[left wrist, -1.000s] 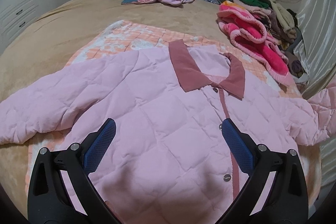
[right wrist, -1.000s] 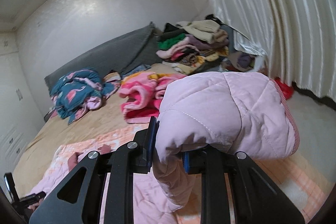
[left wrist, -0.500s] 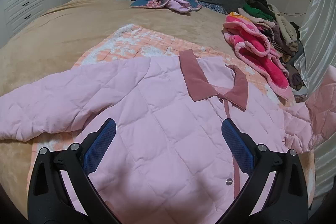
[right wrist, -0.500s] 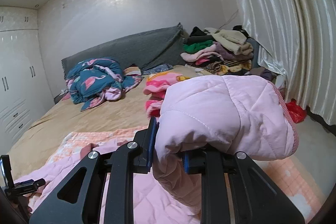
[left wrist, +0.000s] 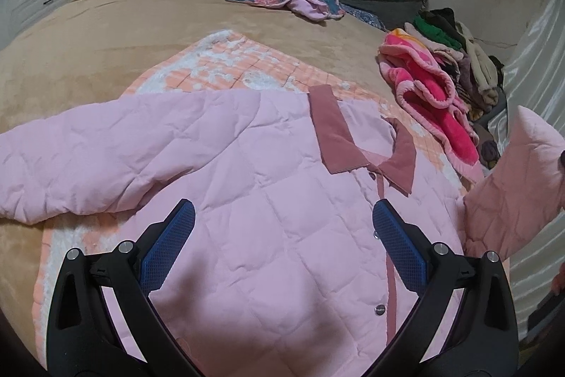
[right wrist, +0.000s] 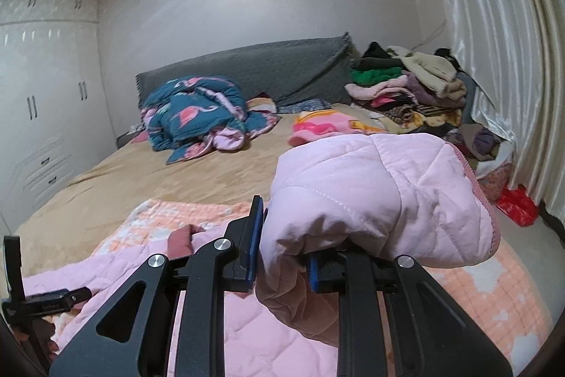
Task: Fold large clothes
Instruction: 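Carry the held sleeve with the right tool across the jacket body, then open the right tool to release the sleeve on the jacket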
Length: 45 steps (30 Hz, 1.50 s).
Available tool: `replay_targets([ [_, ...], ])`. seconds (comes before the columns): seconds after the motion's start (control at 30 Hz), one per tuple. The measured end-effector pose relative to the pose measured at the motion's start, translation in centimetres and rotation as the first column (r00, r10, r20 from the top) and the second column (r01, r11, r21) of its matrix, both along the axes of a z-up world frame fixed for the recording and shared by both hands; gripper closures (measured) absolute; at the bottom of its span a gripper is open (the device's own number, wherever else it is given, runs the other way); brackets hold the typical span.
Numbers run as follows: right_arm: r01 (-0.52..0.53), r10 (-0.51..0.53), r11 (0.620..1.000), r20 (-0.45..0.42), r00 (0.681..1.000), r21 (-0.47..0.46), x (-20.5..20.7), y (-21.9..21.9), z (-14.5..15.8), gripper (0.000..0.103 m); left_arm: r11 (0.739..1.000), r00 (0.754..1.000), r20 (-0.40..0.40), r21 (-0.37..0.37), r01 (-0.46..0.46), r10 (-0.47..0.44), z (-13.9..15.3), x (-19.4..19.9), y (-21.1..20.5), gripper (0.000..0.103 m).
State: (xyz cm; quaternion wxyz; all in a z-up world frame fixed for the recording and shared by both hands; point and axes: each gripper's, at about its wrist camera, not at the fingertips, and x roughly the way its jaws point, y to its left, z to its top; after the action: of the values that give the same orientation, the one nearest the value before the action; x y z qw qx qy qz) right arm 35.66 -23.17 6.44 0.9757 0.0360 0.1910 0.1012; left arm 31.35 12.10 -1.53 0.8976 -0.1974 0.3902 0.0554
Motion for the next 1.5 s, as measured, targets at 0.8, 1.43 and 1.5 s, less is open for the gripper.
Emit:
replay_targets([
  [0.8,-0.191,0.182,0.982,-0.250,0.951,-0.013,1.7,12.1,-12.2,0.083,0.999,0.999,-0.047,-0.039,-0.023,0.021,-2.1,0.4,1.8,0.009],
  [1.43,0.066,0.129,0.900,-0.408,0.904,0.432,0.5,4.6,-15.8,0.026,0.995,0.985,-0.149,-0.062,0.077,-0.085,-6.3,2.1,-1.9,0.009],
  [1.5,0.093,0.131,0.872,-0.412,0.902,0.481,1.2,3.5,-15.6,0.041,0.994,0.987,-0.137,-0.073,0.076,-0.085,-6.0,2.0,-1.6,0.009],
])
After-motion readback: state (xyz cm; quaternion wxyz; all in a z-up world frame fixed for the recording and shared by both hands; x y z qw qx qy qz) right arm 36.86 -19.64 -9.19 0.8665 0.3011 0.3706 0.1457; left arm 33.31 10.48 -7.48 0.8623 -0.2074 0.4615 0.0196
